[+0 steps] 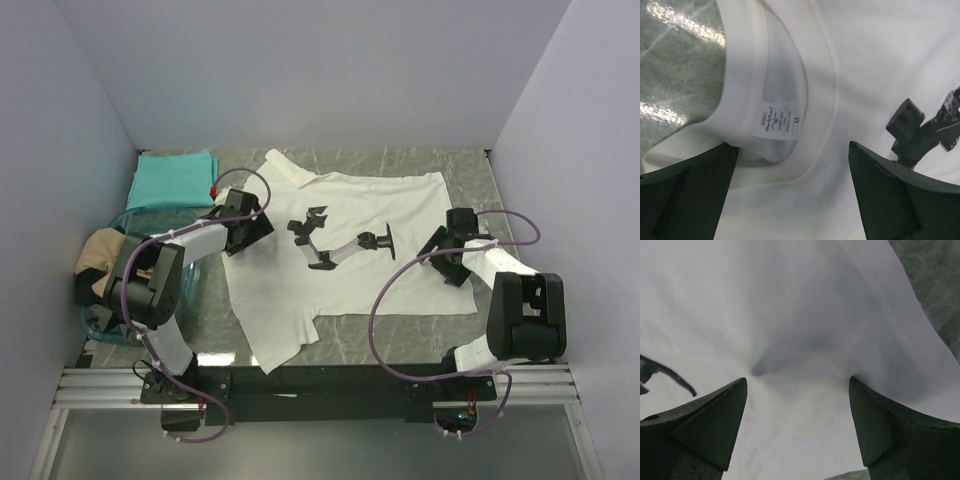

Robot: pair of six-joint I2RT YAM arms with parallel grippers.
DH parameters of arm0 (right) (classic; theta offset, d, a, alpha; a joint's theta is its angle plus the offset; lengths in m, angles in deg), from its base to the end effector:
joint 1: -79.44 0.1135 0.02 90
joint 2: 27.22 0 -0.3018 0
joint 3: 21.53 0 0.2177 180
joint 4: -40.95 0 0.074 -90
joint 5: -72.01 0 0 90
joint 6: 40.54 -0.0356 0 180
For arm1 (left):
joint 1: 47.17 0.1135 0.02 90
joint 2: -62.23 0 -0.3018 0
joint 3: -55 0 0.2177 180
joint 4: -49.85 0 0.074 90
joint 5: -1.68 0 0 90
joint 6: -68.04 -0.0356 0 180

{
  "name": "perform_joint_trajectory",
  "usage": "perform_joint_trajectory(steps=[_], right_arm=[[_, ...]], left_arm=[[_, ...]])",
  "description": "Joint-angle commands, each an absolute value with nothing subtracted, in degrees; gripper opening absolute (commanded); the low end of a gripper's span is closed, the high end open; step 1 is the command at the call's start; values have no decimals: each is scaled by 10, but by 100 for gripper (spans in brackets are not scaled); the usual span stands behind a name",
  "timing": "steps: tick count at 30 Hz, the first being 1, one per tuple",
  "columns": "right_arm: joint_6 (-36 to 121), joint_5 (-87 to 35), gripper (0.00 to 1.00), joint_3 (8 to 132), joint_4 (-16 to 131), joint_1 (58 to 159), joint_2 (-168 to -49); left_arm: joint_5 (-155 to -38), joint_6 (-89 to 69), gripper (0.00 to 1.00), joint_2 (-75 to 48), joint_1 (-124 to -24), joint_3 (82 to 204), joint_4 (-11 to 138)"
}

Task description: Fold and stack the t-shirts

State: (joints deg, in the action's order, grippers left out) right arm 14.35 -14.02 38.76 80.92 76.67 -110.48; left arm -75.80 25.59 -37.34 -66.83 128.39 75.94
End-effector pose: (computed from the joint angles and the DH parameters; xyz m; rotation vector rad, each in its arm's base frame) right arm 0.2344 -0.0138 0.2307 0.8869 2.5161 0.0900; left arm 0.3153 -0.1045 0.2290 -0.6841 2.3715 -0.2411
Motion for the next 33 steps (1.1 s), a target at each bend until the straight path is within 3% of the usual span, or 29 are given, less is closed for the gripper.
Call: perform_joint_trajectory(steps=[1,12,15,23,27,33], right_arm=[[122,-99,88,378,810,765,-1121],[87,-57,92,270,879,755,-1015],[75,-104,91,249,875,754,-982],[72,-94,91,245,957,755,-856],[81,-102,91,272,940,755,-781],[114,-82,92,381,919,756,-803]], left_arm=[[-775,253,100,-390,-654,1287,762],[-787,288,99,-307,-654,1203,825],[-779,304,99,-264,-662,1165,848],[-722,357,99,-161,-722,1122,987],[-688,352,99,-96,-724,1149,1001],[-690,306,99,-125,-723,1270,933]])
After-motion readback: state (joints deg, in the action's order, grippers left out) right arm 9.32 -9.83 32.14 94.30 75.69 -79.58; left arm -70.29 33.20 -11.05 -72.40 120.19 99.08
